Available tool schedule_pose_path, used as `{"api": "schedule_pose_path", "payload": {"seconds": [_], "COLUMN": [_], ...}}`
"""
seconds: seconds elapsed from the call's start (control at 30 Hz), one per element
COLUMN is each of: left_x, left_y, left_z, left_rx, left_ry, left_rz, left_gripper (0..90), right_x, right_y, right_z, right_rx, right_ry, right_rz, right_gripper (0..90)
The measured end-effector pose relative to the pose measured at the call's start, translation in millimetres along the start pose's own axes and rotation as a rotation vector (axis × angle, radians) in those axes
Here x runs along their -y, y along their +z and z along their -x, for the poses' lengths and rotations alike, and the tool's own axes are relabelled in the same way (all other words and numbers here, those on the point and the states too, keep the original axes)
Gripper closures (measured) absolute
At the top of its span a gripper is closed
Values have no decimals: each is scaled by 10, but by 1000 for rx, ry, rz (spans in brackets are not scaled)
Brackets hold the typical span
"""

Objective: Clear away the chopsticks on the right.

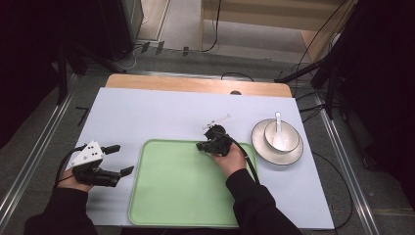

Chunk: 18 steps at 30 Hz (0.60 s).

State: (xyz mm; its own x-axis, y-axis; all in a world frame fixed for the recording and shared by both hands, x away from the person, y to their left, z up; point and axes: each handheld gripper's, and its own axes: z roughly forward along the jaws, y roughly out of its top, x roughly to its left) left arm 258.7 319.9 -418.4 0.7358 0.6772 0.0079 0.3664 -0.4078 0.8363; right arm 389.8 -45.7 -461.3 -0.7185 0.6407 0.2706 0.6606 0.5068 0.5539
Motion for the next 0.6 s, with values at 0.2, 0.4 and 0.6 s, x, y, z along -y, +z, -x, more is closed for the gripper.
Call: {"api": "schedule_pose_path", "payload": {"seconds": [0.2,0.4,0.6], "left_x": [2,2,2], "left_y": [4,1,-3], "left_z": [-3,-1,-3], "left_rx": [-3,-4,-1], "left_ry": [-1,-3,-1], "left_rz": [1,5,3], "left_gripper": [135,135,135], "right_x": [-79,-133,-96], "right_y": [50,82,29], "right_z": [-40,-9,31], "right_rx": [14,11,26], "right_ry": [-20,0,3], "right_rz": [-9,-4,-16], "right_gripper": [900,900,900]}}
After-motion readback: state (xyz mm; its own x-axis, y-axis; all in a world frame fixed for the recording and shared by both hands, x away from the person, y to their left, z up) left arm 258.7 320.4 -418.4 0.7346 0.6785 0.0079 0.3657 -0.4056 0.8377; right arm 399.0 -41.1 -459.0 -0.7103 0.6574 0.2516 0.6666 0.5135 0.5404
